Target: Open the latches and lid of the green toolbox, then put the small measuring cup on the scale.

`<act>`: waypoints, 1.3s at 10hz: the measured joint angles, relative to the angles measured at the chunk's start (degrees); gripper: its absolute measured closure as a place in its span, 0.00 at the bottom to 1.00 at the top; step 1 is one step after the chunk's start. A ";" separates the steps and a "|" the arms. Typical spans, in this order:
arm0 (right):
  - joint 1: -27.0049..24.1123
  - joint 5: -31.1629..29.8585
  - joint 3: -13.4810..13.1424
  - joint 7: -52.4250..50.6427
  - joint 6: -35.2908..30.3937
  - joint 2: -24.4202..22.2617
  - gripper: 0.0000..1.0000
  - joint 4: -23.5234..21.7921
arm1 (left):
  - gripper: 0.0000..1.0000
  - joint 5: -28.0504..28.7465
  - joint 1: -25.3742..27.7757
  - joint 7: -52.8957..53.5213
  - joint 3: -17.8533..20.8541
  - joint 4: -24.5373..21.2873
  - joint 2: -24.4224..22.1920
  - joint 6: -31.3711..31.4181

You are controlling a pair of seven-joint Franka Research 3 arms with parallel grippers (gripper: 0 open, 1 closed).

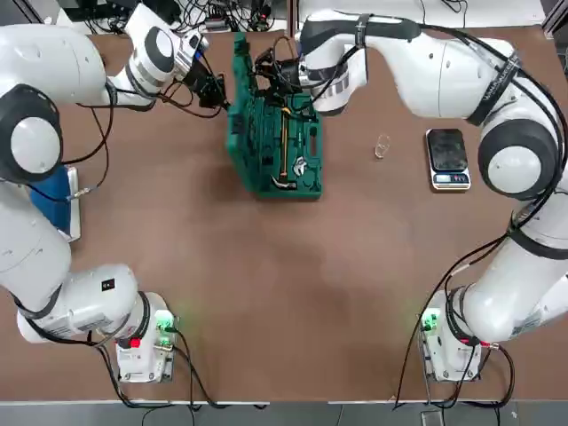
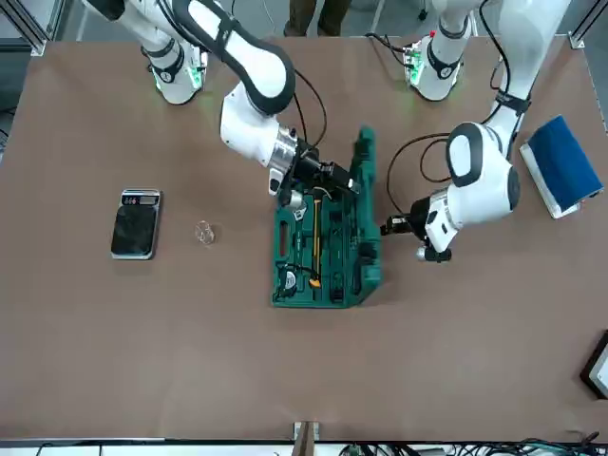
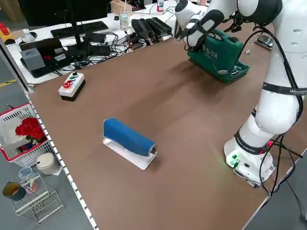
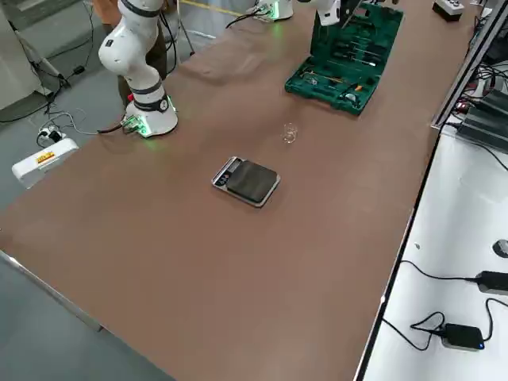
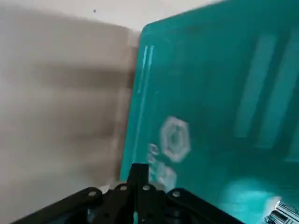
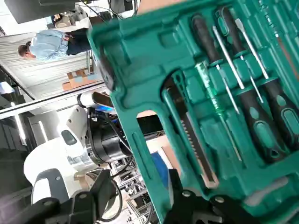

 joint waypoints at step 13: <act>-11.45 -25.40 -9.32 -0.10 -20.45 -4.15 0.00 -5.73 | 0.99 -0.04 3.98 0.31 0.09 -0.62 -1.02 -1.13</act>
